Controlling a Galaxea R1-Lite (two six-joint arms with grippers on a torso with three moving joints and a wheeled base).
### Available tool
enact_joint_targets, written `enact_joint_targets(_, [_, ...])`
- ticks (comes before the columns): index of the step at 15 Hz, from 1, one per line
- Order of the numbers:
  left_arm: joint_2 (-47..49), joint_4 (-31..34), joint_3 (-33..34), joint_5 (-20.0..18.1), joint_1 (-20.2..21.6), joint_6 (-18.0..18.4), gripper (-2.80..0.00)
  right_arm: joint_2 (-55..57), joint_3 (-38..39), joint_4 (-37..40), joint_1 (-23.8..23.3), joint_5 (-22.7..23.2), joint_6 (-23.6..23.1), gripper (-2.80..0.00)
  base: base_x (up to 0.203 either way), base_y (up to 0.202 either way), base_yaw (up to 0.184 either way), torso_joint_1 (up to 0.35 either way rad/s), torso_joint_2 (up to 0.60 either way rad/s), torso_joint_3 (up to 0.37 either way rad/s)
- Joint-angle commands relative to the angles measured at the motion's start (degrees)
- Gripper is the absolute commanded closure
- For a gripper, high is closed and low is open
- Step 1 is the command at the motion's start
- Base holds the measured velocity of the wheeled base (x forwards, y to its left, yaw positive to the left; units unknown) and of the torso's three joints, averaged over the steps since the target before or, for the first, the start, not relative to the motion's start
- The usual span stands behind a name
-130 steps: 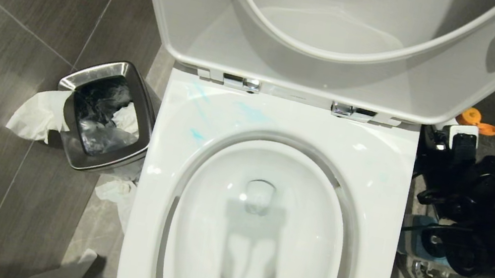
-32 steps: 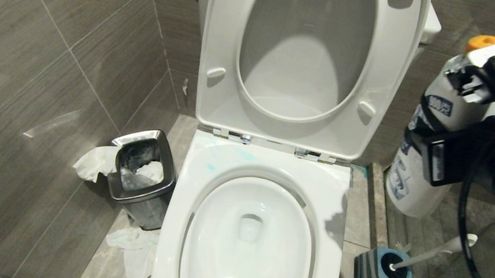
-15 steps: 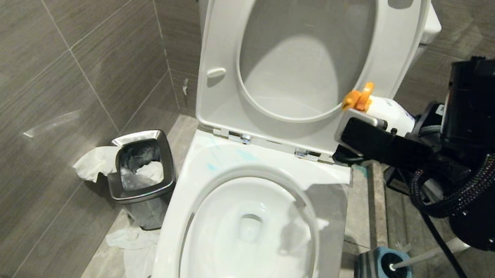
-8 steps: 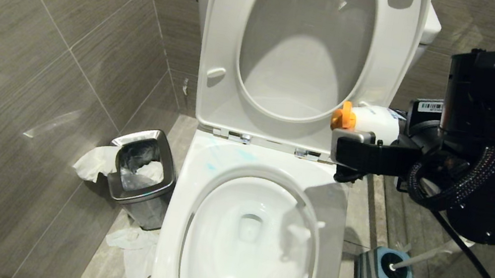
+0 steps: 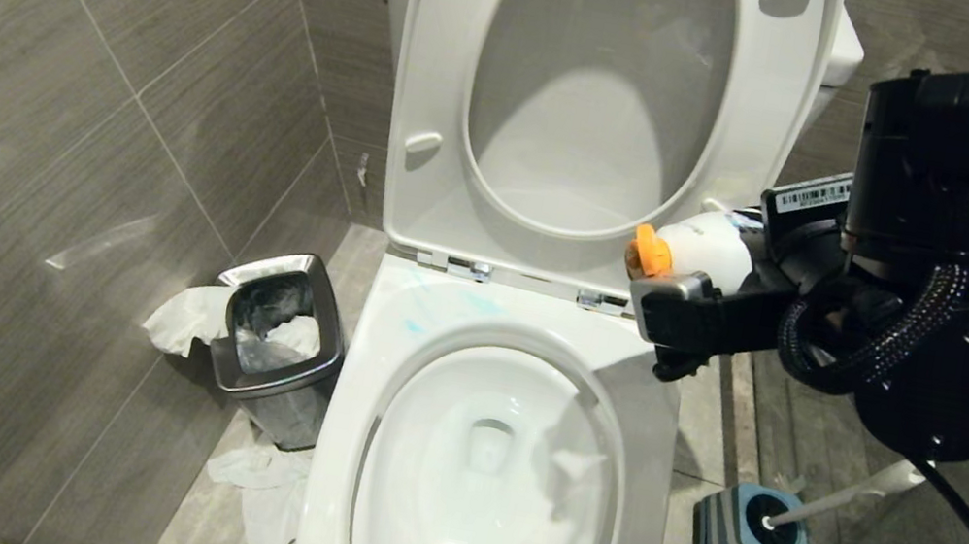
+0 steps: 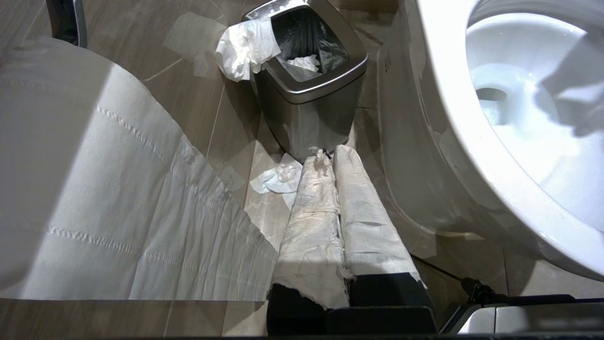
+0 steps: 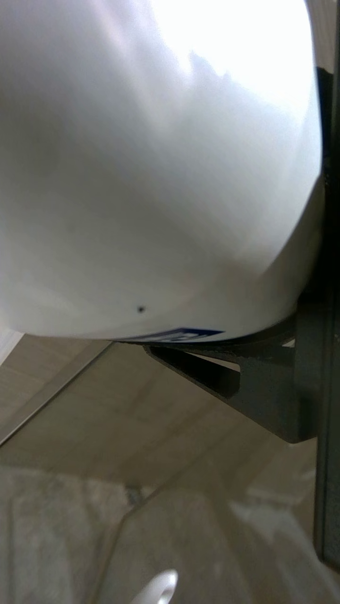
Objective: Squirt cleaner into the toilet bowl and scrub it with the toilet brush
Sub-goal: Pour in the cleaning agent
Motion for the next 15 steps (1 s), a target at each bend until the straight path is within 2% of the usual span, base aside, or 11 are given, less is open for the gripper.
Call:
enact_joint_targets(1, [0.0,0.0,0.0,0.0,0.0,0.0,0.0,0.6,-1.1,-0.1,0.2,-0.4,-2.9,0.0,0.0,0.0,0.0,0.0,0.0,0.0])
enact_joint_targets(5, [0.0,0.0,0.0,0.0,0.0,0.1,0.0,1.0,-2.7,-0.2,0.3,-1.4,-7.5,0.0,0.0,0.0,0.0,0.0,0.0,0.0])
enact_joint_targets(15, [0.0,0.0,0.0,0.0,0.0,0.2,0.0,6.5,-10.2,-0.2,2.4,-1.4,-14.4,0.0,0.0,0.0,0.0,0.0,0.0,0.0])
